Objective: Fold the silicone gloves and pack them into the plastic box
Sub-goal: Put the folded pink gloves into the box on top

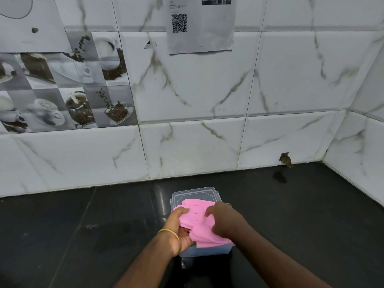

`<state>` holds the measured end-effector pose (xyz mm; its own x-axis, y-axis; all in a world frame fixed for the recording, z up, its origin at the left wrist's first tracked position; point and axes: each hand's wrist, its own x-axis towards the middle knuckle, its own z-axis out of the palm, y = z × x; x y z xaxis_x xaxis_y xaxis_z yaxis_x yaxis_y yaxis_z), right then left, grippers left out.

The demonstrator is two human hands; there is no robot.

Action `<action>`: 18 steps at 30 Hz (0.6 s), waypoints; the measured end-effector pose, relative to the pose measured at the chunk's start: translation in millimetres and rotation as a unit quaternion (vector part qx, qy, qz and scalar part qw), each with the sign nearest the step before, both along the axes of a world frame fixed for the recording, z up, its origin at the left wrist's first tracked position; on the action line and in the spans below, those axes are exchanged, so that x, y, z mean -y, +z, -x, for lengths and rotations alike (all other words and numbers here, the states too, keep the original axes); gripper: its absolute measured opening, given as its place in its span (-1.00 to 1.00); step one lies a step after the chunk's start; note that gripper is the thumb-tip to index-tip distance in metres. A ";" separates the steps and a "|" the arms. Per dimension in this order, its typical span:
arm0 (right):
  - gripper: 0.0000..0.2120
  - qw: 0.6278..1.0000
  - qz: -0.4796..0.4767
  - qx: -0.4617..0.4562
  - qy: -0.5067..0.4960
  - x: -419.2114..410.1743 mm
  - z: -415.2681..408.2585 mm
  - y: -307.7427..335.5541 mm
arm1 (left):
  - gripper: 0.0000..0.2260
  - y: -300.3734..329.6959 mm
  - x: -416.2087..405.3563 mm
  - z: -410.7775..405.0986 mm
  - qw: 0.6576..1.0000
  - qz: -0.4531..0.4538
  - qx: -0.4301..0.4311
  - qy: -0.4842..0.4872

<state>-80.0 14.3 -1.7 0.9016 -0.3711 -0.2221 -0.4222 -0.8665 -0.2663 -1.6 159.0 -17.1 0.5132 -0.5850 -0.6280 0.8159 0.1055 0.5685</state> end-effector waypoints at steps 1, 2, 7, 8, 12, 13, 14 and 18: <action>-0.56 1.000 0.005 -0.003 0.000 -0.1 -0.2 -1.6 | -0.76 3.2 -1.5 -3.4 1.000 -0.024 0.004 -0.013; -0.55 1.000 0.006 -0.005 0.000 0.1 -0.4 -2.5 | -0.71 6.6 -6.0 -8.0 0.998 -0.053 0.011 -0.035; -0.54 1.000 0.010 -0.003 -0.004 2.6 -2.6 -8.2 | -0.52 37.2 -46.1 -36.7 0.874 -0.319 0.249 -0.269; -0.55 1.000 0.012 -0.004 -0.003 3.1 -3.3 -9.2 | -0.58 44.3 -48.6 -41.8 0.803 -0.387 0.356 -0.279; -0.58 1.000 0.025 -0.008 0.005 5.6 -6.7 -9.4 | -0.73 67.9 -26.1 -41.2 0.586 -0.397 0.645 -0.289; -0.59 0.999 0.032 -0.007 0.007 6.5 -7.3 -8.3 | -0.65 70.1 -15.3 -36.2 0.565 -0.370 0.661 -0.327; -0.59 0.999 0.043 -0.003 0.010 7.4 -7.9 -7.4 | -0.57 70.0 -4.8 -31.2 0.545 -0.355 0.666 -0.366; -0.44 0.996 0.083 0.000 0.035 9.8 -12.6 -4.9 | -0.32 58.7 24.5 -24.6 0.450 -0.383 0.650 -0.479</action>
<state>-67.4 4.5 -6.6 0.9265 -0.3389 -0.1634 -0.3592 -0.9259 -0.1168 23.0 134.5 41.6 0.4810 -0.7962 -0.3671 -0.7944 -0.5729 0.2017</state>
